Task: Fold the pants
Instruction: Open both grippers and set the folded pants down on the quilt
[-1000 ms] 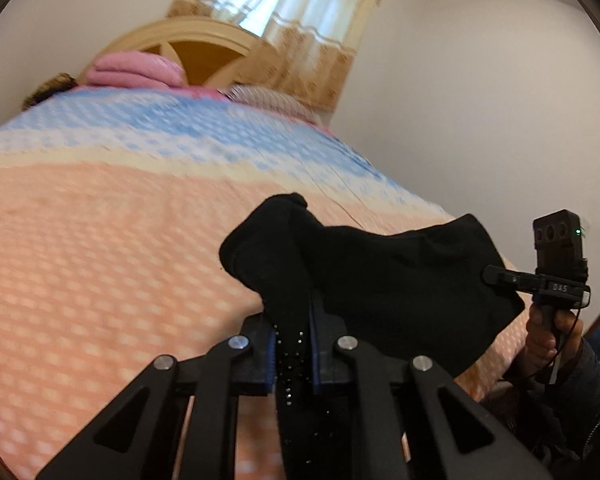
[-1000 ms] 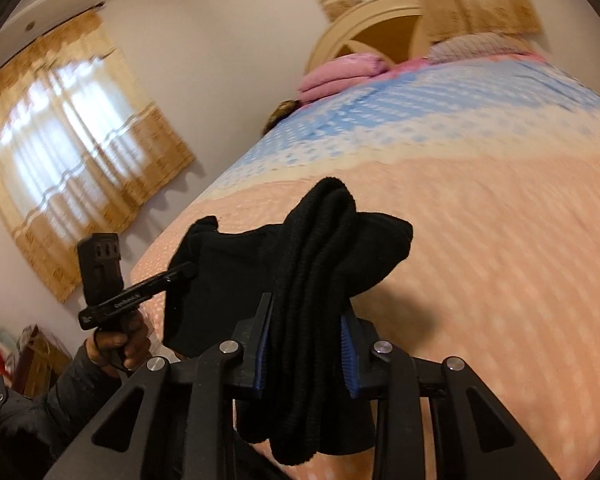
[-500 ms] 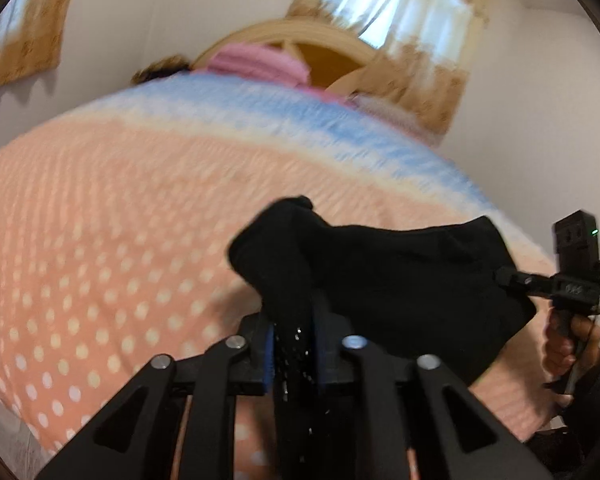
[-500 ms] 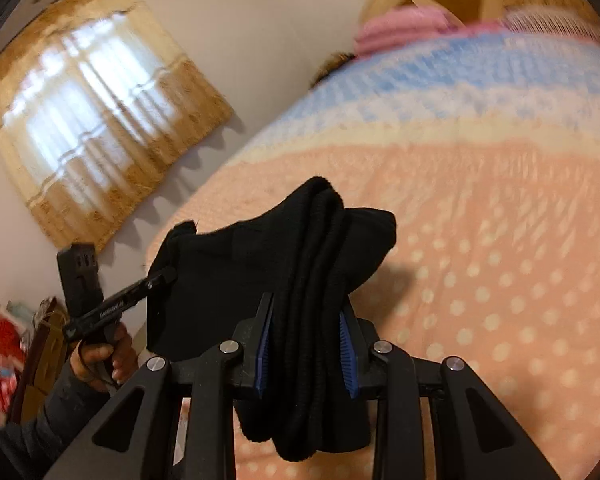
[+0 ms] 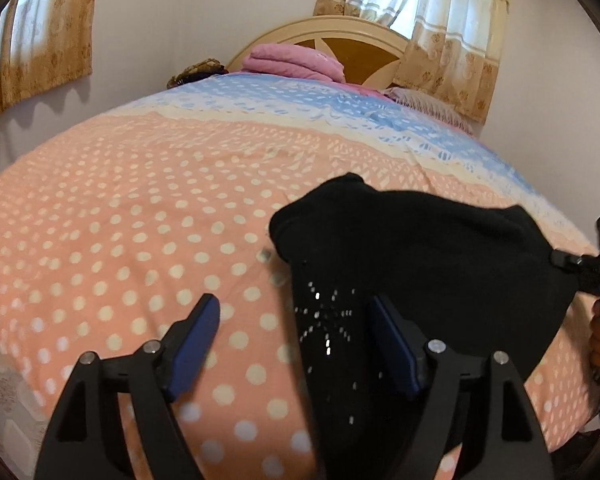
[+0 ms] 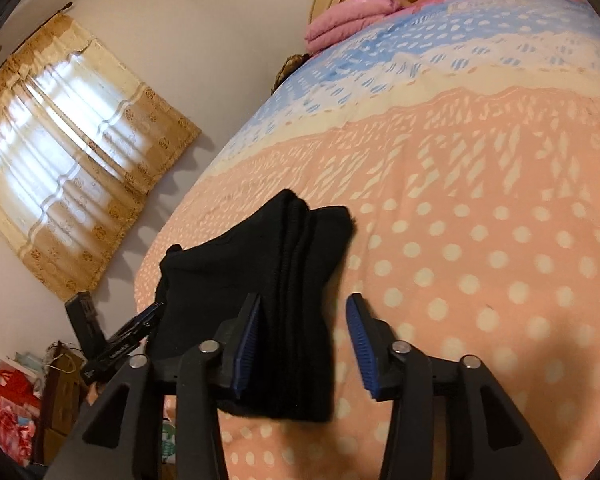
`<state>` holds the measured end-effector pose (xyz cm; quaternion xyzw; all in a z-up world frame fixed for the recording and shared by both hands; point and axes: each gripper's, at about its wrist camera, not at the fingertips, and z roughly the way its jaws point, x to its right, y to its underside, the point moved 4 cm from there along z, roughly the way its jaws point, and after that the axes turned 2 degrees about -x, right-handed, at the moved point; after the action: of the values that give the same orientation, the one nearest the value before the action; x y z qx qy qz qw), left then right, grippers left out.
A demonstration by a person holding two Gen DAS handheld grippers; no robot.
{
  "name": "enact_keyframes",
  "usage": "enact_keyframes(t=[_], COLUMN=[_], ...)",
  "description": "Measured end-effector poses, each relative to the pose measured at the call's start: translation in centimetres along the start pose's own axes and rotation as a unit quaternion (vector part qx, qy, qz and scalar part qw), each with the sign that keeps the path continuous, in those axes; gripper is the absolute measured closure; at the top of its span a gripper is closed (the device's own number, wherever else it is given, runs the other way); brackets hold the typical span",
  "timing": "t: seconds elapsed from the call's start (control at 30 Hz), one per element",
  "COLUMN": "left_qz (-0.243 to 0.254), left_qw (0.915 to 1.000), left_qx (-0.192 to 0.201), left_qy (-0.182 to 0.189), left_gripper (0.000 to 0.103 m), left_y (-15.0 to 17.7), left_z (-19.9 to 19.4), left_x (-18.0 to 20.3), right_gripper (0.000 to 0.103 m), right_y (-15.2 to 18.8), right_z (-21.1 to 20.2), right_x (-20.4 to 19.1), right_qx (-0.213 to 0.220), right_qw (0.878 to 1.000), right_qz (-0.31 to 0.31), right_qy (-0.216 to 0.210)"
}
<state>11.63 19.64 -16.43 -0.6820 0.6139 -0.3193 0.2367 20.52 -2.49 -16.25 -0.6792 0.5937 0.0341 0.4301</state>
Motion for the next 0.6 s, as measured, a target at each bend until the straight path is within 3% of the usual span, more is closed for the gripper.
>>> enact_keyframes(t=[0.13,0.2,0.43,0.53,0.6], left_qz=[0.044,0.051,0.066,0.067,0.069], left_qw=[0.9975,0.9967,0.995,0.9951,0.9947], left_qx=[-0.001,-0.002,0.019,0.033,0.046], left_qy=[-0.055,-0.063,-0.073,-0.065,-0.061], left_gripper=[0.023,0.023,0.022,0.01,0.01], left_y=[0.6,0.8,0.1,-0.3,-0.6], left_z=[-2.0,-2.9,-6.7,-8.2,-9.0], left_x=[0.6,1.2,4.3,5.6,6.2], right_gripper=[0.047,0.047,0.042,0.039,0.038], right_y=[1.2,1.8,3.4,3.3,3.2], right_z=[-3.0,-4.5,-9.8,-12.2,-13.8], right_x=[0.2,0.8,0.1,-2.1,-3.5], right_qx=[0.027,0.034,0.073,0.095,0.116], right_qw=[0.998,0.995,0.991,0.986,0.983], right_qz=[-0.033,-0.033,-0.029,-0.063,-0.077], right_qy=[0.054,0.086,0.11,0.126,0.123])
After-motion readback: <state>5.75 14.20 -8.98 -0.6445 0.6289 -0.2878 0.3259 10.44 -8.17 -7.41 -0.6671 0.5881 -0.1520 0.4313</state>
